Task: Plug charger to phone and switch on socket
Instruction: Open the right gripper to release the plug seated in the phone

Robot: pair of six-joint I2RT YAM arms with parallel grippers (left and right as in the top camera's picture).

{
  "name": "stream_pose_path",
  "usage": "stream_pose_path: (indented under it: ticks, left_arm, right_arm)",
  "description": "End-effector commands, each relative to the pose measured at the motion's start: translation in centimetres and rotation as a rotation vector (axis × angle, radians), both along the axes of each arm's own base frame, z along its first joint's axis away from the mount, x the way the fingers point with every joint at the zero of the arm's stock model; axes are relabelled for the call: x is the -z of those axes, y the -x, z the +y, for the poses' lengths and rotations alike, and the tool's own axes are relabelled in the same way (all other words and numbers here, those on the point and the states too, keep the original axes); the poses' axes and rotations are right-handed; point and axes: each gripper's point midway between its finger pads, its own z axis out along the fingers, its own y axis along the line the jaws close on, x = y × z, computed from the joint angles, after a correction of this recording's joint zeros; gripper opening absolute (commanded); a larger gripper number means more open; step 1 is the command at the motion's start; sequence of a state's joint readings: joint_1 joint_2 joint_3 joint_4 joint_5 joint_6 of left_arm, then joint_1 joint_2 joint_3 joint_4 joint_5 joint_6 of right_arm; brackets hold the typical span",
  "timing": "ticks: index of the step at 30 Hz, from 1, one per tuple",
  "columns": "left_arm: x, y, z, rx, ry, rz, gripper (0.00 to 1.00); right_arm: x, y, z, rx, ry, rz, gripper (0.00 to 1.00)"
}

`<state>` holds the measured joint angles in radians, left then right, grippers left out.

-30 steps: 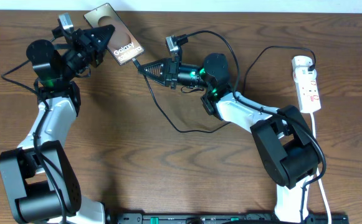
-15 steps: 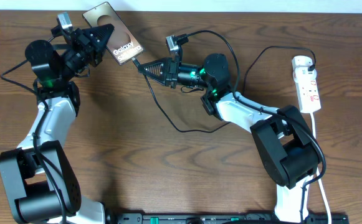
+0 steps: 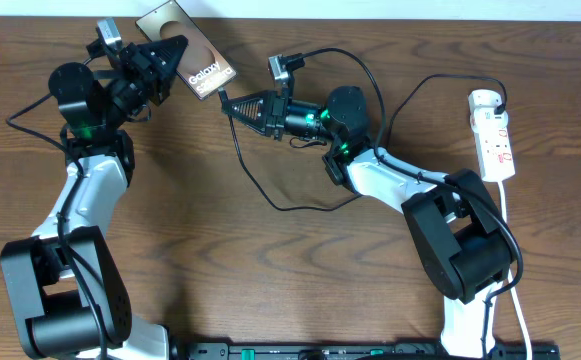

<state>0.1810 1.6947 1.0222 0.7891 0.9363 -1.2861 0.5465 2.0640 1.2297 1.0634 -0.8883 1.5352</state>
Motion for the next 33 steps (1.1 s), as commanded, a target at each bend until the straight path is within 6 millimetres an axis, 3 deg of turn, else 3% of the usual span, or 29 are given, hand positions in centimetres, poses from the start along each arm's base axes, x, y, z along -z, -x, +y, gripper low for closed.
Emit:
stream_pose_path:
  ticks: [1, 20, 33]
  left_arm:
    - [-1.0, 1.6, -2.8, 0.133, -0.025, -0.045, 0.07]
    - [-0.9, 3.4, -1.5, 0.234, -0.033, -0.043, 0.07]
    - [-0.8, 4.6, -1.5, 0.312, -0.05, -0.059, 0.07]
  right_arm:
    - [-1.3, -1.9, -0.4, 0.102, -0.037, -0.008, 0.01]
    - [-0.7, 0.4, 0.0, -0.038, 0.001, -0.04, 0.01]
    - [0.1, 3.5, 0.0, -0.214, 0.041, -0.097, 0.01]
